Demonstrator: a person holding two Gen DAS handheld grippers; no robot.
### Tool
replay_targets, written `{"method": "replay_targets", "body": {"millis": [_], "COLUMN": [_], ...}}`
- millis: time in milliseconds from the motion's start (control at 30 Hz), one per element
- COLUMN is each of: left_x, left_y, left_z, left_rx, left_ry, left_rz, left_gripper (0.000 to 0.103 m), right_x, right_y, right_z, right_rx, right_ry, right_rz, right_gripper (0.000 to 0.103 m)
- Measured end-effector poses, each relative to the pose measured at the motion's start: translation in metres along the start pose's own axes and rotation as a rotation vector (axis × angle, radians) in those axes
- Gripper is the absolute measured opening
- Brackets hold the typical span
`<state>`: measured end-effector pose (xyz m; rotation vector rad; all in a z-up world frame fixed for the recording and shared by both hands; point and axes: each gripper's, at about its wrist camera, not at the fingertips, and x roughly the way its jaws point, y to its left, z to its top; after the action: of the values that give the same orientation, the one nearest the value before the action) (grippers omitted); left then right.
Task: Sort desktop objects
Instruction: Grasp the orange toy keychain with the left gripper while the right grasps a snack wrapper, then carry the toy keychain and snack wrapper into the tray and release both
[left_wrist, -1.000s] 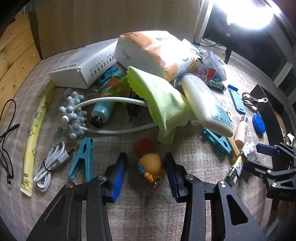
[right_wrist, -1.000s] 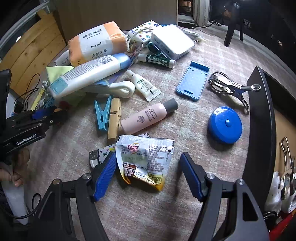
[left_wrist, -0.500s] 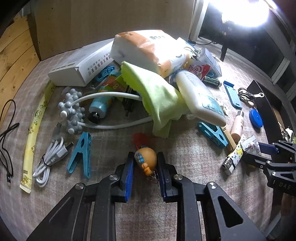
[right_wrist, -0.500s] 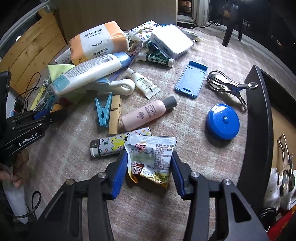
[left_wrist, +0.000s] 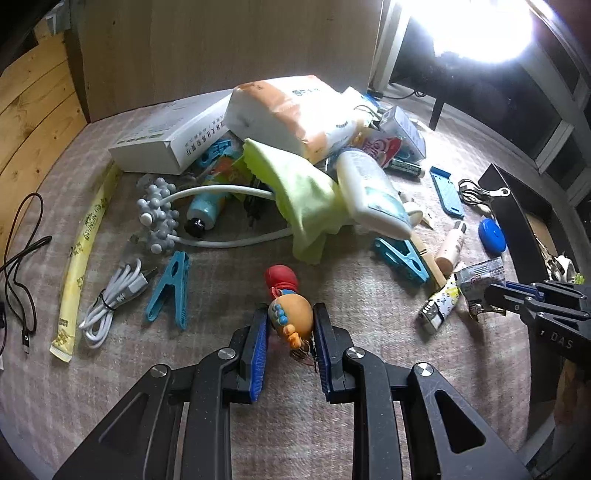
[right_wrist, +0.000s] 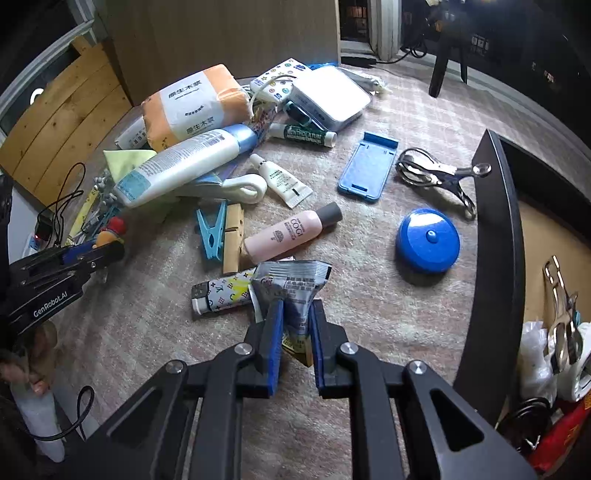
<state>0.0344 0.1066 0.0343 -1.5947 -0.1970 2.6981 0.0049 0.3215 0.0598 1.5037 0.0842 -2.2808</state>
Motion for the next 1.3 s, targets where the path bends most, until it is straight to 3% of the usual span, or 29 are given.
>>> {"method": "replay_targets", "body": {"millis": [233, 500, 833, 1300], "left_x": [-0.011, -0.029, -0.043, -0.045], "left_y": [-0.007, -0.045, -0.137, -0.282], "left_z": [-0.003, 0.006, 0.017, -0.001], "left_rx": [-0.001, 0.044, 0.169, 0.363], "left_ry": [-0.014, -0.052, -0.077, -0.019], "left_rz": [-0.007, -0.069, -0.179, -0.323], "left_gripper": [0.022, 0.022, 0.022, 0.022], "right_x": [0.004, -0.029, -0.087, -0.149], "right_y": [-0.001, -0.02, -0.068, -0.17], "right_z": [0.004, 0.001, -0.023, -0.081], "right_rx": [0.016, 0.054, 0.141, 0.359], "right_ry": [-0.044, -0.121, -0.219, -0.282], "right_rz": [0.027, -0.003, -0.091, -0.195], "right_gripper": [0.007, 0.007, 0.007, 0.007]}}
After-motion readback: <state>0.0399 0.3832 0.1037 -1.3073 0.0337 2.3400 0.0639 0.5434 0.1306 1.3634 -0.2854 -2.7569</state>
